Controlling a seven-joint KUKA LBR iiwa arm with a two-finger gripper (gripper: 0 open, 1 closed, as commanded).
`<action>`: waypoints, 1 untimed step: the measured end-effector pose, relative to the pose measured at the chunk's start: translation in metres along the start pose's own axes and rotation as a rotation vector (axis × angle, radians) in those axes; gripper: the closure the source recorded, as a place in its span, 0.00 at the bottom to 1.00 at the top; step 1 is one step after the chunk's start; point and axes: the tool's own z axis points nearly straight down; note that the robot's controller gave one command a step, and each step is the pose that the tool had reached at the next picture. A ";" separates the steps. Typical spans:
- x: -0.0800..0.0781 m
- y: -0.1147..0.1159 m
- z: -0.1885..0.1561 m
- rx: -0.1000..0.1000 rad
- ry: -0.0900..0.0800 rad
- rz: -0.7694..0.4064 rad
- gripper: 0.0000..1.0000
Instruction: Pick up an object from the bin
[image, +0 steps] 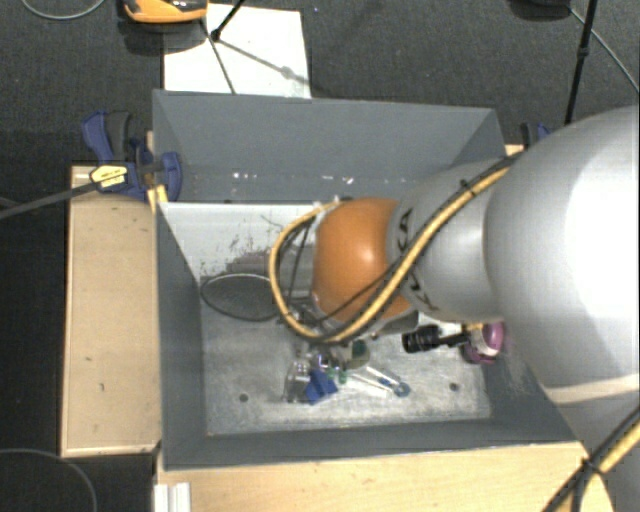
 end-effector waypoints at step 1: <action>-0.017 -0.052 0.012 -0.009 -0.011 0.147 0.00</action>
Offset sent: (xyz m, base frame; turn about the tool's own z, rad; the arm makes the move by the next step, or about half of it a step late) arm 0.0040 -0.0550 -0.0150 0.1492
